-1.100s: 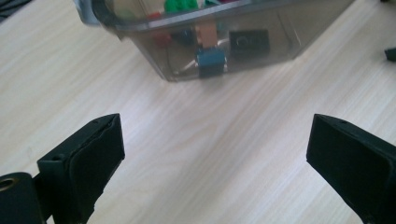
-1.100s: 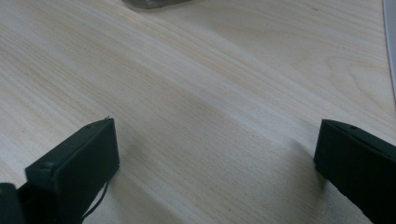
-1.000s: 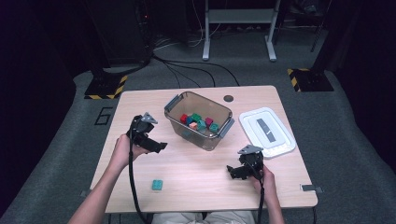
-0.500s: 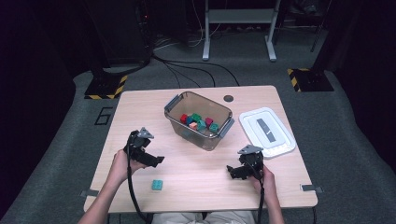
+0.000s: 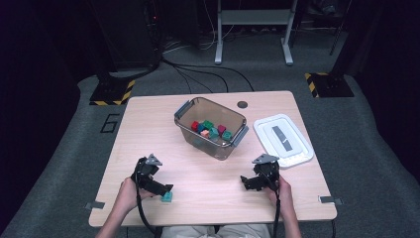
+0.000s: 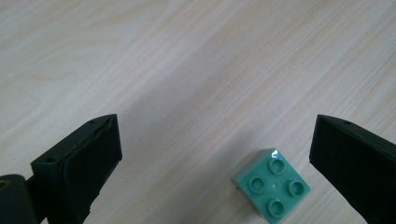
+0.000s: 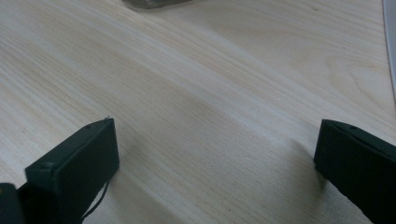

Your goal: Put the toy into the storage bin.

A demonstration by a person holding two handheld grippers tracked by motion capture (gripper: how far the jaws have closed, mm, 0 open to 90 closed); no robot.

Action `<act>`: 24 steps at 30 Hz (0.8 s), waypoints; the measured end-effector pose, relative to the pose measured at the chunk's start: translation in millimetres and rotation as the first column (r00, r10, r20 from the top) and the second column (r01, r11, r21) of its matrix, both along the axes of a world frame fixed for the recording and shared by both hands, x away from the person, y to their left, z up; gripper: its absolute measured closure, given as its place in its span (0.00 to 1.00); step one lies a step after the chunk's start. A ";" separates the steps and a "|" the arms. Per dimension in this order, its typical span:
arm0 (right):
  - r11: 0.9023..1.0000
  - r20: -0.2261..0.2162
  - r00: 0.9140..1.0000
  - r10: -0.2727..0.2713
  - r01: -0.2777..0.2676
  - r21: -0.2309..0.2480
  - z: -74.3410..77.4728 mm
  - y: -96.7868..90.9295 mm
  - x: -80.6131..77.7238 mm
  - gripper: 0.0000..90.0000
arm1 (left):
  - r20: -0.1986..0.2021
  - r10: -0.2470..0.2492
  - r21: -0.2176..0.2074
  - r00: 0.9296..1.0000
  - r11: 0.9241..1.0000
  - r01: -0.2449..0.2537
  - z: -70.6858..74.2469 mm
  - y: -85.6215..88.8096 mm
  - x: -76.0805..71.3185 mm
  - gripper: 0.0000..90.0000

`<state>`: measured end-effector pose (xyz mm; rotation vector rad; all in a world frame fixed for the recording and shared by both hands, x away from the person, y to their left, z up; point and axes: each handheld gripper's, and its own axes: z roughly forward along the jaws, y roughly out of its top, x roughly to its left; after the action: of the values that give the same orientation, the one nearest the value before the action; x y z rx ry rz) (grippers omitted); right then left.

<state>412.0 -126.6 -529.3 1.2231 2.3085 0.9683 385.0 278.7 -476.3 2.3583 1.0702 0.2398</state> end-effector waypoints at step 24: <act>1.000 0.000 1.000 0.001 -0.001 0.000 0.0 0.0 0.1 0.00 | -0.022 -0.070 0.029 0.997 0.997 0.070 -25.7 -9.0 -29.3 0.38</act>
<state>412.1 -126.6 -529.3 1.2222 2.3096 0.9682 355.7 269.7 -502.0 2.4252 0.9978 0.2076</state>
